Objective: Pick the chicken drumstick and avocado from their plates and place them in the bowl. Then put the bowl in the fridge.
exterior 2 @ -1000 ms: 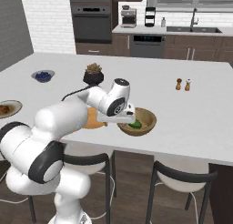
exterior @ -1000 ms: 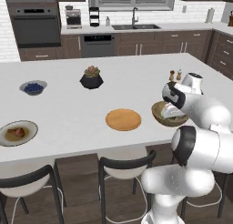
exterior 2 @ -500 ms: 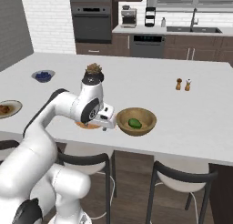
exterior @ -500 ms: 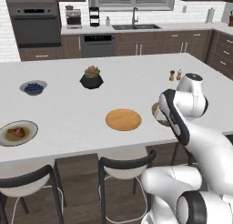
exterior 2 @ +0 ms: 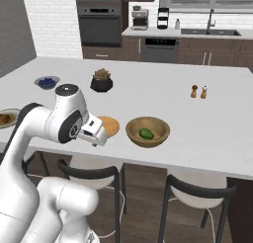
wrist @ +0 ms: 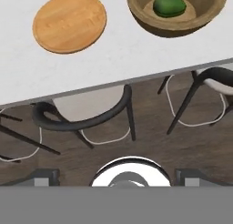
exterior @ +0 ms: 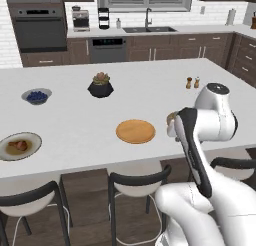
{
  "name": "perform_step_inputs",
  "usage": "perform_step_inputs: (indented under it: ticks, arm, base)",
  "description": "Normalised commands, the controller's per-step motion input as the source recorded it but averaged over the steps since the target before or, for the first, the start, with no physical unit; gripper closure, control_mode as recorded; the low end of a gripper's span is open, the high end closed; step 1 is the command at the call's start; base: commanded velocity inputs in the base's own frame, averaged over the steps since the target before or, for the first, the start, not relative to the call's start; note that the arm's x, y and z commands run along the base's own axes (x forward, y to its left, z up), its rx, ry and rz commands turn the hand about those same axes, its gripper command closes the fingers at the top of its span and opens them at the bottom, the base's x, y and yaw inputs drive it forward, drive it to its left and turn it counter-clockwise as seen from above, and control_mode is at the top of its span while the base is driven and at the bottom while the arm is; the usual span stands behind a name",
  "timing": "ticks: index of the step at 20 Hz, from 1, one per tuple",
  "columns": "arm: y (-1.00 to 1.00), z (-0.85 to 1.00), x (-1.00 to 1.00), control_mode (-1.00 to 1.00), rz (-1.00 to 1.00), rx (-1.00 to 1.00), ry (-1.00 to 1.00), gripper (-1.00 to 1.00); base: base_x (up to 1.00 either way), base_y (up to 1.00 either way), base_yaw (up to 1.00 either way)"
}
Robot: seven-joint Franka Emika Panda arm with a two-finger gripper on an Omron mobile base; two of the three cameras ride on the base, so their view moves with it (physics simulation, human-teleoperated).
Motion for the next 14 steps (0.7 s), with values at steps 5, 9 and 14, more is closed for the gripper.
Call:
perform_step_inputs:
  ticks: [5, 9, 14]
  arm:
    - [0.52, 0.19, -0.66, -1.00, -0.01, 0.00, -0.10, -1.00]
    - [0.00, 0.00, 0.00, 1.00, 0.00, 0.00, 0.00, -1.00]
    - [0.00, 0.00, 0.00, 1.00, 0.00, 0.00, 0.00, -1.00]
  base:
    - [0.00, 0.00, 0.00]
    - [-0.33, 0.99, 0.01]
    - [-0.55, 1.00, 0.05]
